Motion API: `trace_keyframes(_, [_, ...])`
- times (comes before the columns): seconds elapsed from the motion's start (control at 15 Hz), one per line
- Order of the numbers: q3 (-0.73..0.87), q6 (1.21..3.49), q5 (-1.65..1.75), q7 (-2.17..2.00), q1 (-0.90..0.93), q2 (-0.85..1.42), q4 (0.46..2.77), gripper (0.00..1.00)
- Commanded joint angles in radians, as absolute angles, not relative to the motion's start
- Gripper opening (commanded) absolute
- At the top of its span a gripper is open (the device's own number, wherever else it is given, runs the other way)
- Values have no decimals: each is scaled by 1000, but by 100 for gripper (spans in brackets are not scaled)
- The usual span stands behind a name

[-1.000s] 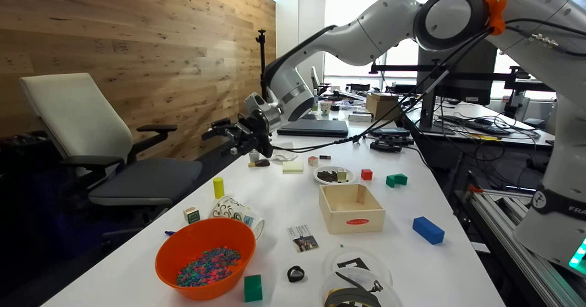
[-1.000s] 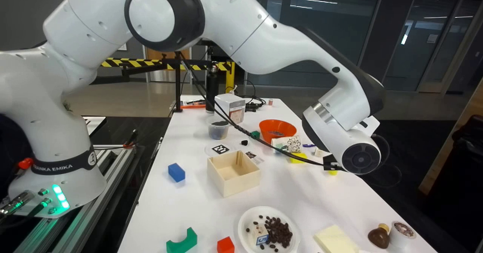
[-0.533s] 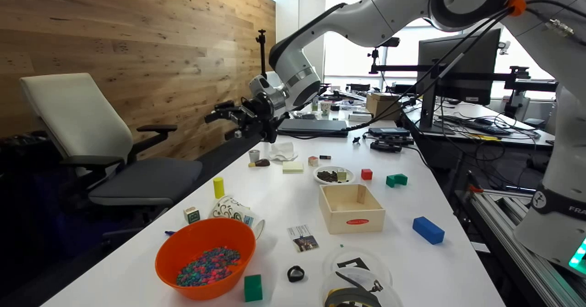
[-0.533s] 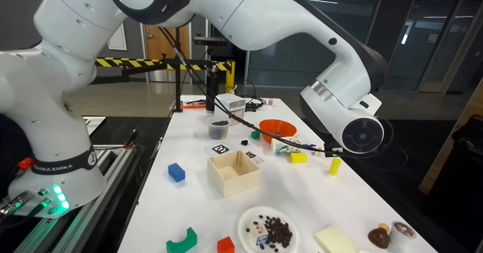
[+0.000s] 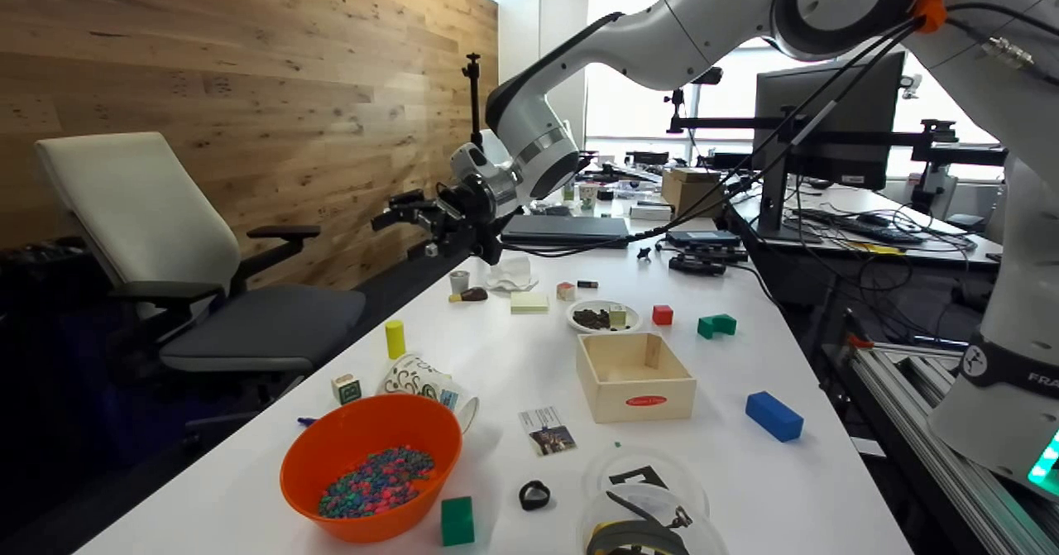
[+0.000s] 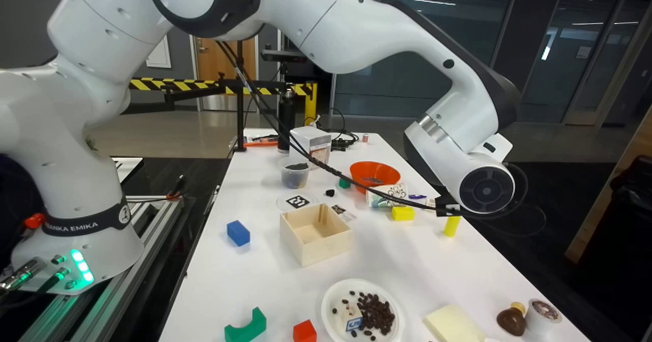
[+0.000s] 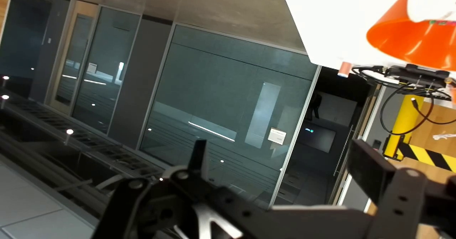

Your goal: Put the right yellow block upright

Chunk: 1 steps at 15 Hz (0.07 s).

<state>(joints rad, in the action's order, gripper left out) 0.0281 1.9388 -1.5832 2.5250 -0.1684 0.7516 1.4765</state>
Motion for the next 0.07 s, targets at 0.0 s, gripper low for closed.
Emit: trace_keyframes(0.0, [34,1935,-1585,2523,-165,753,1474,100])
